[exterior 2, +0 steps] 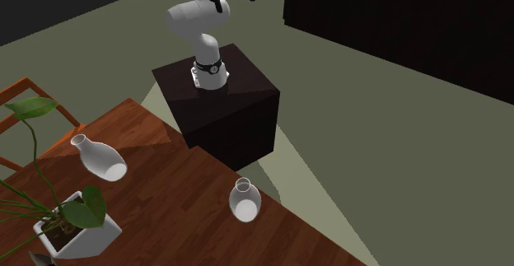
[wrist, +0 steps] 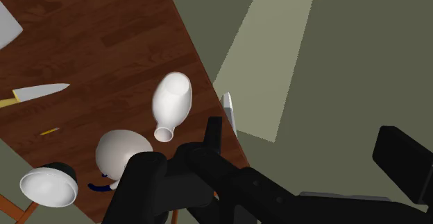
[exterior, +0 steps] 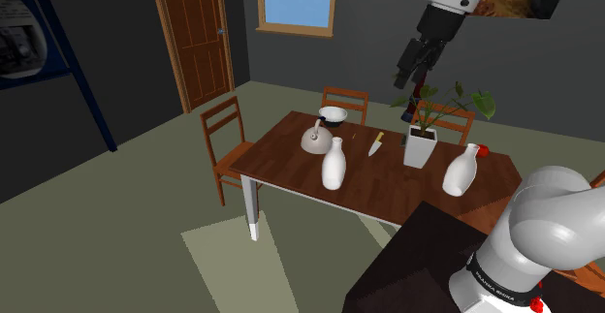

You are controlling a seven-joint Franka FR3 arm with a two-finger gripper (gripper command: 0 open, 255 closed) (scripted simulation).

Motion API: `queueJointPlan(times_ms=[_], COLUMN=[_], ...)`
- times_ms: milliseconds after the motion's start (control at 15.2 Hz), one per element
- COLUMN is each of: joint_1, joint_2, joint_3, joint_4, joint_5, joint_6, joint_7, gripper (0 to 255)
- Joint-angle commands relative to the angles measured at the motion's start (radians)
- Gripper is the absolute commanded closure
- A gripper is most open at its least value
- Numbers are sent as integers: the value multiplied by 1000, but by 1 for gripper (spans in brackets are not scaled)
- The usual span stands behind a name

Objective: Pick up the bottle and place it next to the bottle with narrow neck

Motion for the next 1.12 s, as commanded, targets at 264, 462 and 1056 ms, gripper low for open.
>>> queueJointPlan(times_ms=[264,462,1056], joint_1=[-6,-9,-14], joint_2=[83,157,432], joint_3=[-29,-51,-118], joint_4=[-46,-67,-61], joint_5=[-19,-31,-46], joint_6=[111,194,426], joint_7=[-42,-73,-166], gripper=[0,0,0])
